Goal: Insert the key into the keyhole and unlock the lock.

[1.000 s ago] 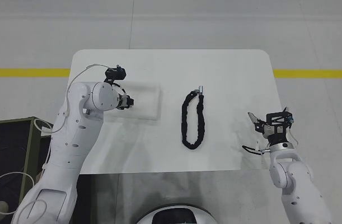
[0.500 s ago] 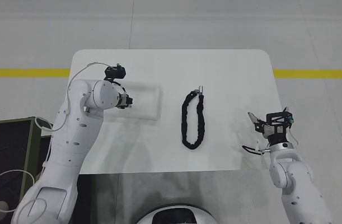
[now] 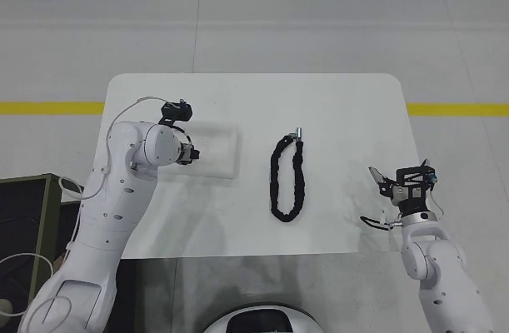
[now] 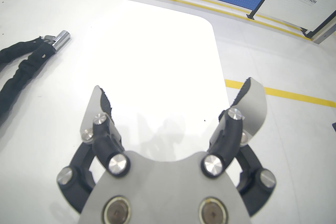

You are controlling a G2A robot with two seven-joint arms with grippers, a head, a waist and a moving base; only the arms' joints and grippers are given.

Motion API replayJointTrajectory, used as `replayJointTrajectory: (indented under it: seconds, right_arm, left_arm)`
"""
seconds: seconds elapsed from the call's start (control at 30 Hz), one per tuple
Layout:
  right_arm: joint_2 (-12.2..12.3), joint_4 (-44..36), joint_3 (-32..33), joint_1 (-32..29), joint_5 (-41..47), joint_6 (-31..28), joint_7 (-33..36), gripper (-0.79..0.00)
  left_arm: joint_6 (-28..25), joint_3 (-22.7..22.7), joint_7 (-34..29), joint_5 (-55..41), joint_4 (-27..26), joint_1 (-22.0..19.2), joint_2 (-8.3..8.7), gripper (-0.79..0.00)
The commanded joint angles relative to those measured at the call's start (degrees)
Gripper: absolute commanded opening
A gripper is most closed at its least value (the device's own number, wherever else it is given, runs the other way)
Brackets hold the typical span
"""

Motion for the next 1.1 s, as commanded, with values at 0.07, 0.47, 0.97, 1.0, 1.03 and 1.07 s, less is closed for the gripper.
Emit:
replayJointTrajectory:
  seconds: [0.07,0.47,0.97,1.0,1.03,1.07]
  right_arm:
    - [0.0,0.0,0.0,0.0,0.0,0.0,0.0,0.0]
    - [0.0,0.0,0.0,0.0,0.0,0.0,0.0,0.0]
    - [0.0,0.0,0.0,0.0,0.0,0.0,0.0,0.0]
    - [0.0,0.0,0.0,0.0,0.0,0.0,0.0,0.0]
    - [0.0,0.0,0.0,0.0,0.0,0.0,0.0,0.0]
    - [0.0,0.0,0.0,0.0,0.0,0.0,0.0,0.0]
  left_arm:
    - [0.24,0.05,-0.17,0.75,0.24,-0.2,-0.06,-0.785]
    - [1.34,-1.08,-2.75,4.37,-1.34,-2.46,0.41,-0.785]
    - [-10.2,-22.67,4.04,-46.61,6.64,0.32,1.01,-0.785]
    - [-12.11,-23.41,3.17,-51.02,9.23,0.26,1.03,-0.785]
    - [-13.47,-24.07,2.38,-54.29,11.9,-0.1,1.12,-0.785]
    - [-14.45,-24.62,1.49,-57.95,14.91,-0.55,1.16,-0.785]
